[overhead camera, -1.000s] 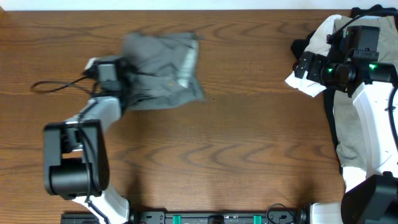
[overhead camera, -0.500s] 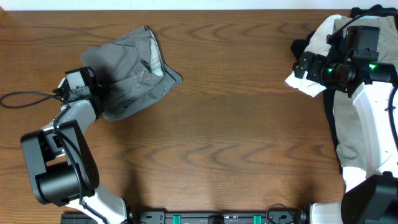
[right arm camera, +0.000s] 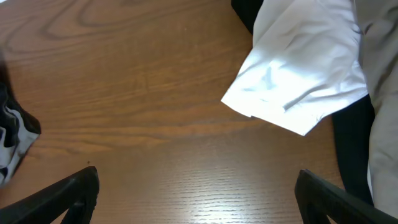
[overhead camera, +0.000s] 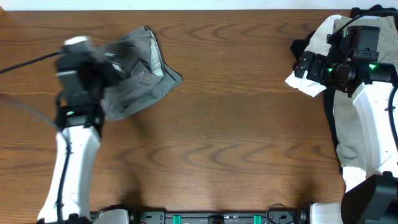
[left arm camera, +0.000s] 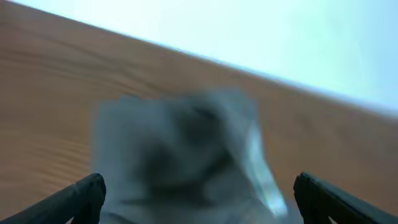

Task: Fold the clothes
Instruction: 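Lower the bundle at the far left and adjust it with the left gripper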

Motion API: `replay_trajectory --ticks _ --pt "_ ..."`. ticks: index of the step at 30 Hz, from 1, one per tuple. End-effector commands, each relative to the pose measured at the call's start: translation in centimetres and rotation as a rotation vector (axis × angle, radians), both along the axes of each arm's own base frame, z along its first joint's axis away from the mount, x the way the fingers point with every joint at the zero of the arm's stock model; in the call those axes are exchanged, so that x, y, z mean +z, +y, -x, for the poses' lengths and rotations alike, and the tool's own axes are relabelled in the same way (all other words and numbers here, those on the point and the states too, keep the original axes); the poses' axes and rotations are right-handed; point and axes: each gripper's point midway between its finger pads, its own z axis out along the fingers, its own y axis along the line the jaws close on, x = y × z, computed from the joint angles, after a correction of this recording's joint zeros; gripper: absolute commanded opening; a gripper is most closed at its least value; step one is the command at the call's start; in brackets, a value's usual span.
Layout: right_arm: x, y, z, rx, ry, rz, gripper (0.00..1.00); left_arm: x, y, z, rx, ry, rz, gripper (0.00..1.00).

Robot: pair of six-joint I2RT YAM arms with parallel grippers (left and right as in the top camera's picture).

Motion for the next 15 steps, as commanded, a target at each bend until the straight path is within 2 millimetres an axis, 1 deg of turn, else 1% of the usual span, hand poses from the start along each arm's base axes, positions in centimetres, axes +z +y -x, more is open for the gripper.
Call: replay_trajectory --ticks 1,3,5,11,13,15 --pt "-0.1 0.3 -0.1 0.002 0.002 -0.015 0.99 -4.9 -6.2 -0.2 -0.298 0.128 -0.135 0.98" --pt "-0.1 0.3 0.0 0.002 0.003 -0.014 0.99 -7.2 -8.9 0.1 -0.392 0.185 -0.171 0.99" --pt "-0.1 0.3 0.0 0.002 0.004 -0.015 0.99 -9.5 -10.7 0.4 -0.439 0.243 -0.202 0.99" --pt "-0.1 0.3 0.0 0.003 0.006 -0.014 0.99 -14.9 -14.3 1.5 -0.533 0.371 -0.281 0.99" --pt "-0.1 0.3 0.0 0.003 0.006 -0.014 0.99 -16.3 -14.8 1.7 -0.55 0.403 -0.283 0.99" --pt "-0.1 0.3 0.0 0.002 0.005 -0.014 0.99 -18.2 -14.9 1.9 -0.557 0.443 -0.283 1.0"
